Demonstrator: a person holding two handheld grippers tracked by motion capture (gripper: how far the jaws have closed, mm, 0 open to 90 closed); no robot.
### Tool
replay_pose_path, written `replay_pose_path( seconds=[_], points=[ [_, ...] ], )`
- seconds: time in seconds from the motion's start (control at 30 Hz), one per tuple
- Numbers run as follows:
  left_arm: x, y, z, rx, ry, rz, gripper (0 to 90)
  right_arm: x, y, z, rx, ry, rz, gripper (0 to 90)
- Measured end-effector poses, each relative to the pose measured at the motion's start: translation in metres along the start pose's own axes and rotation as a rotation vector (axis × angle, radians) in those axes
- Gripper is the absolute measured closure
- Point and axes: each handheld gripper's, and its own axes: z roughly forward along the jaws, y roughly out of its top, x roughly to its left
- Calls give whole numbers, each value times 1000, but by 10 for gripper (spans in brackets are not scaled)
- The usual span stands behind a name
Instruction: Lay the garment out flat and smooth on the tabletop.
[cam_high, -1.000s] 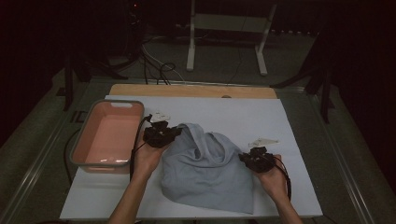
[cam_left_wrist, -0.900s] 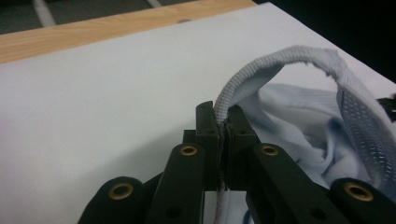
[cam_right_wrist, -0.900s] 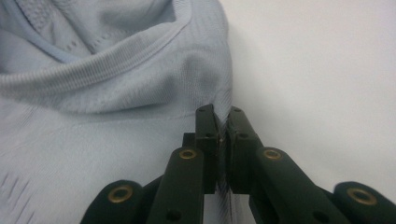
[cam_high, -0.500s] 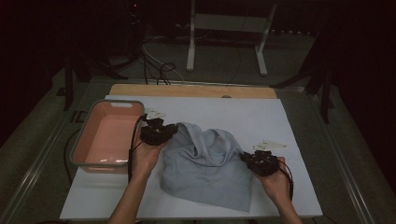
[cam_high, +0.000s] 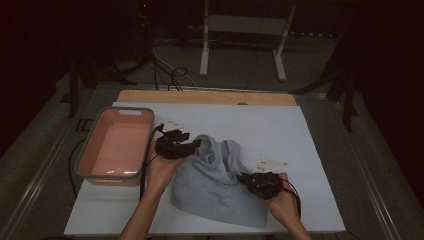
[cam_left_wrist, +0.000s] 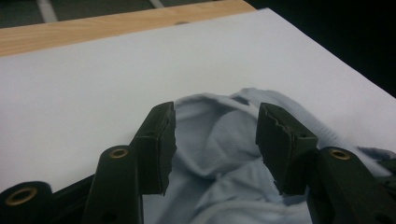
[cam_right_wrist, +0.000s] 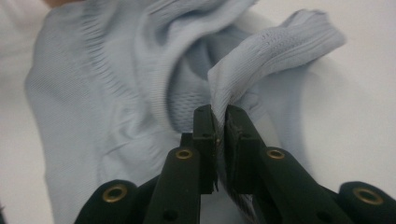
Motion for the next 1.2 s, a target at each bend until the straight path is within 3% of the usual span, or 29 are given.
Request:
replay_pose_path(
  seconds=[0.17,0.7,0.8,1.0,1.2],
  points=[
    [-17,-1,12,21,-36,29,478,12,-1,2,12,35,-47,830],
    [-57,1,42,79,-118,109,449,34,0,2,10,116,-107,831],
    [-64,-2,50,110,-111,141,426,38,1,2,7,129,-110,832],
    [-76,-11,63,146,-58,186,371,42,2,-1,-13,153,-125,833],
    [-79,-16,69,181,-29,206,448,41,3,-5,-34,174,-119,834]
  ],
)
